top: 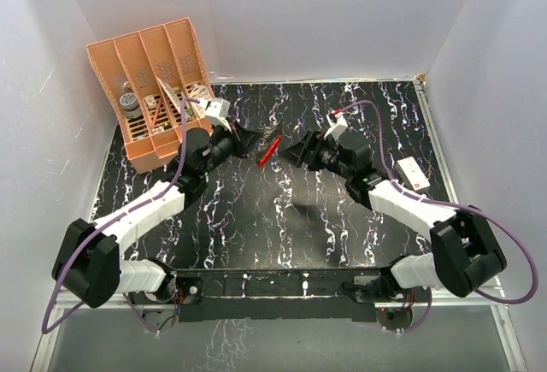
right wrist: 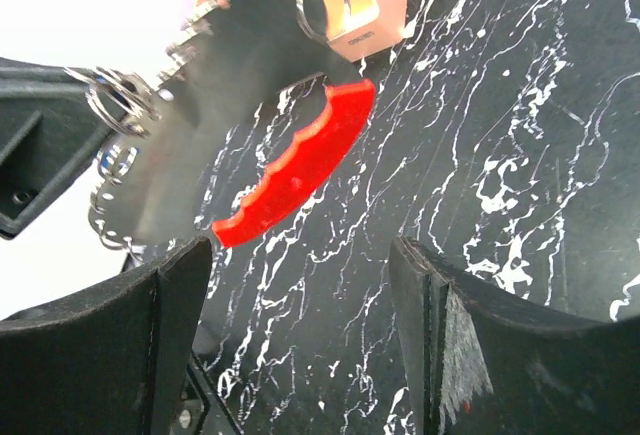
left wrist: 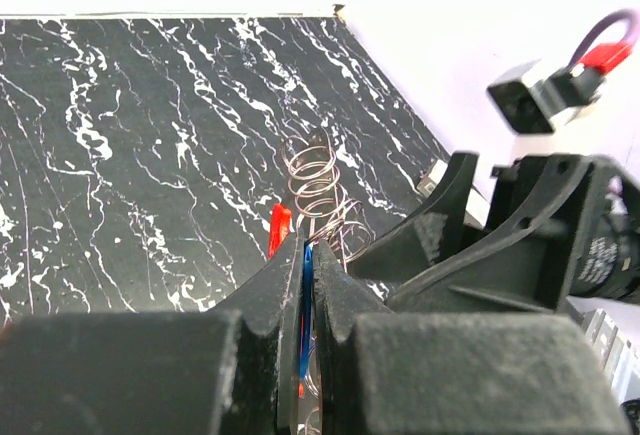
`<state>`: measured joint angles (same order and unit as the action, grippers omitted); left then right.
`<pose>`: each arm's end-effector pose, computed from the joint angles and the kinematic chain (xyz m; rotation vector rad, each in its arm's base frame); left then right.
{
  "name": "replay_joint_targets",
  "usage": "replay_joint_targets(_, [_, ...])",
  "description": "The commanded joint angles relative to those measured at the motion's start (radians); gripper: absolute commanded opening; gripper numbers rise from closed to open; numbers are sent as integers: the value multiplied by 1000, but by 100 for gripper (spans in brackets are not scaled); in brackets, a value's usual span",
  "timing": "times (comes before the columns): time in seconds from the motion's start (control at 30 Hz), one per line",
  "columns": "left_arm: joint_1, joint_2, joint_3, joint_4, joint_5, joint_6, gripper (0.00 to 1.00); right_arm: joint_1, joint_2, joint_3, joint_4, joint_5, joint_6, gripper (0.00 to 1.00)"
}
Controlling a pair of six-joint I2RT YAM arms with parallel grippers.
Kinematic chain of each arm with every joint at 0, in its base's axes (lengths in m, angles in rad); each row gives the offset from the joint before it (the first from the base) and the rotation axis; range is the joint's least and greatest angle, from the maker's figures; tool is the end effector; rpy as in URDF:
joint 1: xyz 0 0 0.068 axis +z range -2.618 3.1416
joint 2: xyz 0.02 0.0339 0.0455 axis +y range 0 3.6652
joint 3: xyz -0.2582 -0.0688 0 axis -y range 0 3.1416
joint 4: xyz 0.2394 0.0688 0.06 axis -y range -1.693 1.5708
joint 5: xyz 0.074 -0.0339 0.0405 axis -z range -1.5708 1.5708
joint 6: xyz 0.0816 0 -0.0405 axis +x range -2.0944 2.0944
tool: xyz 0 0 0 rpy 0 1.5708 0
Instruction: Put the keys on the keyring
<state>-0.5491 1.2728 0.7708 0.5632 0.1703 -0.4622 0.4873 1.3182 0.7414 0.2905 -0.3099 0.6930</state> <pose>0.2803 -0.1877 0.3072 0.2116 1.5705 -0.9306 0.2838 0.1786 0.2404 -0.0269 1.9936 1.0814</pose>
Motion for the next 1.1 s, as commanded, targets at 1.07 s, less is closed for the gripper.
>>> replay_joint_targets(1.07, [-4,29,31,214,18,-147,0,-75,526,-90,1330,-221,597,67])
